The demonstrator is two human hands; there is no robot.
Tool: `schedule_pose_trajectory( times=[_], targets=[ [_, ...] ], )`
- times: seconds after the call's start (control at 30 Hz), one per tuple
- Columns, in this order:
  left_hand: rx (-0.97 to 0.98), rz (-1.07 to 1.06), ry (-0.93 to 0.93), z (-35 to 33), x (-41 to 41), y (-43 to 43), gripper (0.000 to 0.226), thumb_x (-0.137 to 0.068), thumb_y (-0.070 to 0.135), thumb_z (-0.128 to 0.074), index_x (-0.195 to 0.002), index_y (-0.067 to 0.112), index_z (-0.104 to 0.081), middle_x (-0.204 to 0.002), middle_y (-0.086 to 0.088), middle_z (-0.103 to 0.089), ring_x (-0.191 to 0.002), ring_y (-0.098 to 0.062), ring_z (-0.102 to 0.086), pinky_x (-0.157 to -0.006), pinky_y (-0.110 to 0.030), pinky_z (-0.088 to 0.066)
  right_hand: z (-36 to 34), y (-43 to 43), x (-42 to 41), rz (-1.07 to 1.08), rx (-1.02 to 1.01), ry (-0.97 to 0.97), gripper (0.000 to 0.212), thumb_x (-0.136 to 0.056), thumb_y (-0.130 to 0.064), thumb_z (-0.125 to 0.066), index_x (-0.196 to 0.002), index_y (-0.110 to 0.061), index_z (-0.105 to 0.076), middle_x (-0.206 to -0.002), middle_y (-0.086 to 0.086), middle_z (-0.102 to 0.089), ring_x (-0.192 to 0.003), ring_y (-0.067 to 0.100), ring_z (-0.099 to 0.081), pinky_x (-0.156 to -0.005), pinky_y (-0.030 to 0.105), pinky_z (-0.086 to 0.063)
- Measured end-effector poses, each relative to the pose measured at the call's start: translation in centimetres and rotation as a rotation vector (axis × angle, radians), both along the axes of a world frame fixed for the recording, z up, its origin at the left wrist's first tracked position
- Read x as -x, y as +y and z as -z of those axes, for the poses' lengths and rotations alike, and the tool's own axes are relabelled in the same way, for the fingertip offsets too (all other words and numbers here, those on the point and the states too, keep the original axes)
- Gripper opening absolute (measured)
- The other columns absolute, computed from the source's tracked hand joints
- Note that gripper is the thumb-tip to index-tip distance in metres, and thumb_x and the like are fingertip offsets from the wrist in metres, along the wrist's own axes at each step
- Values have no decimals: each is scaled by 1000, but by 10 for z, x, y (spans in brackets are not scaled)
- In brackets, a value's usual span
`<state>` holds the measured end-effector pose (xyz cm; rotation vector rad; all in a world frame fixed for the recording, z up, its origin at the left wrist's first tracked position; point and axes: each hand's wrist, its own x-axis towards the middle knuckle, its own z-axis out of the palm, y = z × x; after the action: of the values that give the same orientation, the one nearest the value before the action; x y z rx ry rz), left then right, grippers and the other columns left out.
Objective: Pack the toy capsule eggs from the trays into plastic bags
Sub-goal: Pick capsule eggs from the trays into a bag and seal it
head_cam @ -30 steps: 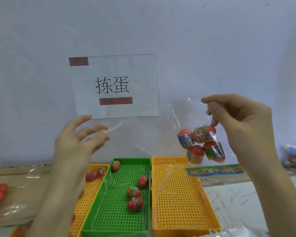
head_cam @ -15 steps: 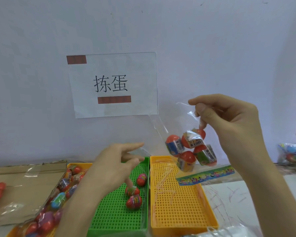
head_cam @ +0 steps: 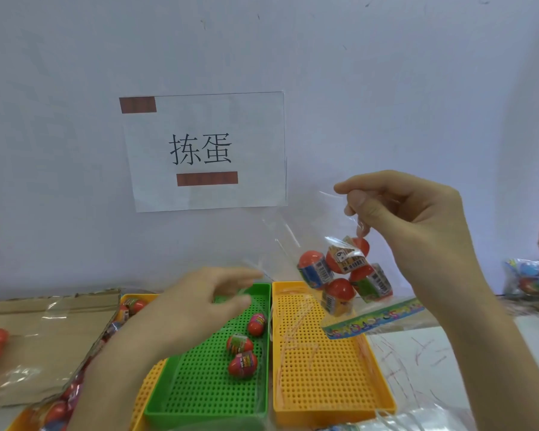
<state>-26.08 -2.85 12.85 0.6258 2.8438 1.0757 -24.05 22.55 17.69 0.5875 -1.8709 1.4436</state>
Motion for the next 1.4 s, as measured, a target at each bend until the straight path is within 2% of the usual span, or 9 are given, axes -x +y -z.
schedule_pose_trajectory(
  times=[0.13, 0.23, 0.33, 0.53, 0.7, 0.8, 1.0, 1.13, 1.4],
  targets=[
    [198, -59, -62, 12, 8, -14, 40, -102, 36, -59, -141, 45, -53, -138, 27, -57, -124, 9, -52, -116, -27, -38, -1, 1, 0, 2, -8, 1, 22, -93, -5, -67, -93, -24, -77, -73, -7, -72, -58, 9, -61, -64, 18, -53],
    [-448, -181, 226, 11, 13, -9, 39, -101, 18, -61, -133, 39, -58, -107, 11, -77, -96, -4, -71, -93, -29, -56, -1, -1, 0, -10, -10, 1, 21, -93, -5, -68, -93, -23, -78, -72, -7, -71, -56, 10, -61, -64, 20, -53],
    [-1126, -11, -42, 0, 11, 2, 37, -99, 25, -61, -136, 26, -59, -107, -7, -77, -78, -23, -74, -80, -36, -63, 0, -2, 1, -18, -20, 2, 21, -92, -3, -68, -92, -22, -78, -71, -5, -70, -56, 10, -60, -64, 19, -53],
    [302, -71, -160, 23, 13, -5, 41, -104, 44, -52, -144, 40, -50, -143, 21, -55, -115, 2, -63, -107, -31, -45, 1, -4, 1, -29, -35, -12, 21, -92, -3, -68, -92, -23, -78, -72, -3, -71, -56, 12, -60, -64, 20, -53],
    [-569, -83, 75, 9, 16, -9, 20, -102, 27, -58, -117, 34, -71, -107, 12, -78, -86, -11, -75, -93, -41, -58, 1, -6, 0, -28, -47, -15, 22, -91, -4, -69, -91, -25, -78, -72, -3, -72, -57, 13, -62, -65, 25, -56],
    [-1112, 300, -276, -5, 7, -16, 31, -97, 35, -66, -124, 20, -71, -115, -7, -75, -88, -25, -74, -83, -39, -61, 1, -5, 1, -23, -60, -11, 22, -92, -5, -69, -91, -25, -78, -72, -4, -72, -57, 13, -62, -65, 26, -56],
    [307, -138, -204, 18, 6, -14, 41, -99, 60, -47, -133, 38, -57, -139, 19, -60, -119, -4, -63, -107, -35, -46, 3, -6, 2, -26, -56, -21, 22, -92, -6, -69, -91, -25, -78, -73, -3, -72, -58, 13, -62, -66, 28, -57],
    [-470, -83, 24, -20, -12, 2, 28, -89, 57, -55, -108, 44, -71, -104, 20, -76, -87, -4, -75, -86, -38, -56, 3, -7, 1, -38, -28, -16, 23, -92, -4, -69, -90, -25, -78, -72, -3, -72, -56, 13, -62, -66, 28, -56],
    [-899, 151, -70, -9, -12, 44, 26, -82, 40, -70, -104, 27, -75, -116, -3, -76, -107, -19, -72, -91, -39, -56, 3, -14, -2, -166, 163, -41, 20, -94, -4, -63, -93, -17, -78, -71, -1, -66, -58, 15, -58, -66, 21, -52]
  ],
)
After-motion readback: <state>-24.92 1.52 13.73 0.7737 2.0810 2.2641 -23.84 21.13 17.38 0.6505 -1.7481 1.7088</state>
